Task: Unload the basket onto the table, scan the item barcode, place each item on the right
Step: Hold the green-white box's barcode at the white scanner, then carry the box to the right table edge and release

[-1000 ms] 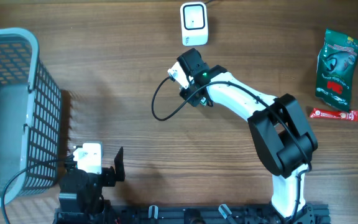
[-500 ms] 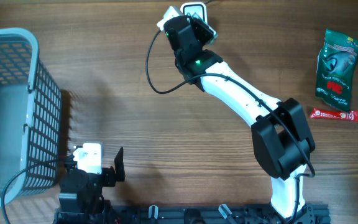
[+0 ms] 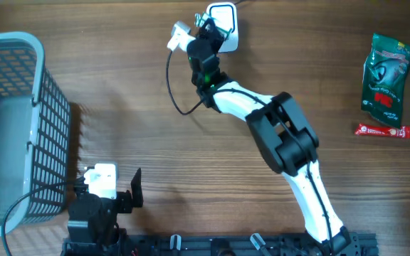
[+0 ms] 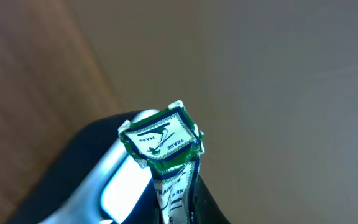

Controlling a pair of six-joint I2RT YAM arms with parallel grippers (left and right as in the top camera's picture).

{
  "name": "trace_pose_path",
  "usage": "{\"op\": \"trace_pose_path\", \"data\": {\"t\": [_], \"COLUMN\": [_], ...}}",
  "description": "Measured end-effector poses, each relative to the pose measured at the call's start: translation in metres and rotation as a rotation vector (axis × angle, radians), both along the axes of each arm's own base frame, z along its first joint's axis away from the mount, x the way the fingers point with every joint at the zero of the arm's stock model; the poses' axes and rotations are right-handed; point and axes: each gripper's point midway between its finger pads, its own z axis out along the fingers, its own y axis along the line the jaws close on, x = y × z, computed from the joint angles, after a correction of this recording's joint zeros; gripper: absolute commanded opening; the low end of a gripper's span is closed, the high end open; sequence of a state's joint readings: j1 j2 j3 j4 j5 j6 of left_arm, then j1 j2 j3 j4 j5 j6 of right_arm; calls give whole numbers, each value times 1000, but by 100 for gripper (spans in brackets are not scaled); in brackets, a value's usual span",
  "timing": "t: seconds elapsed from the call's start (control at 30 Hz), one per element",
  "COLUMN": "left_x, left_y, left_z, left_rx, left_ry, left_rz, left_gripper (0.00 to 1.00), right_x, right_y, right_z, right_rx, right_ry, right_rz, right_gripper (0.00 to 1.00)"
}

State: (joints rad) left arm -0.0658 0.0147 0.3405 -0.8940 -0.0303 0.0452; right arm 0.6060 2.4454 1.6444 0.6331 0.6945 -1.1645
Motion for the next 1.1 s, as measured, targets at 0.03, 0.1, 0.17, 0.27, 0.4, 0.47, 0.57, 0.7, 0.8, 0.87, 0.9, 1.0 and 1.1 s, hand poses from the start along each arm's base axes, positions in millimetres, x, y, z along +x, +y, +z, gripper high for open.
{"op": "trace_pose_path", "data": {"t": [0.03, 0.1, 0.17, 0.27, 0.4, 0.47, 0.57, 0.7, 0.8, 0.87, 0.9, 1.0, 1.1], "left_x": [0, 0, 0, 0, 0, 0, 0, 0, 0, 0, 0, 0, 0], "left_y": [0, 0, 0, 0, 0, 0, 0, 0, 0, 0, 0, 0, 0], "left_z": [0, 0, 0, 0, 0, 0, 0, 0, 0, 0, 0, 0, 0], "left_rx": [0, 0, 0, 0, 0, 0, 0, 0, 0, 0, 0, 0, 0], "left_ry": [0, 0, 0, 0, 0, 0, 0, 0, 0, 0, 0, 0, 1], "left_rz": [0, 0, 0, 0, 0, 0, 0, 0, 0, 0, 0, 0, 0], "left_gripper": [100, 100, 100, 100, 100, 100, 100, 100, 100, 100, 100, 100, 100], "right_x": [0, 0, 5, 12, 3, -3, -11, -47, -91, -116, -121, -145, -168], "right_y": [0, -1, -4, -15, -54, -93, -166, -293, -371, -411, -424, -475, -520], "right_z": [-4, -3, 16, 51, 69, 78, 93, 93, 54, 21, 13, -15, -27], "right_rx": [0, 32, 96, 150, 138, 122, 111, 16, 16, 202, 274, 538, 690], "right_ry": [5, -1, -45, -105, -73, -51, -54, 31, 221, 317, 328, 368, 355], "right_rz": [1, -14, -61, -167, -355, -486, -696, -1021, -1183, -1284, -1317, -1447, -1550], "right_gripper": [4, 4, 4, 4, 4, 4, 4, 4, 4, 4, 4, 4, 4]}}
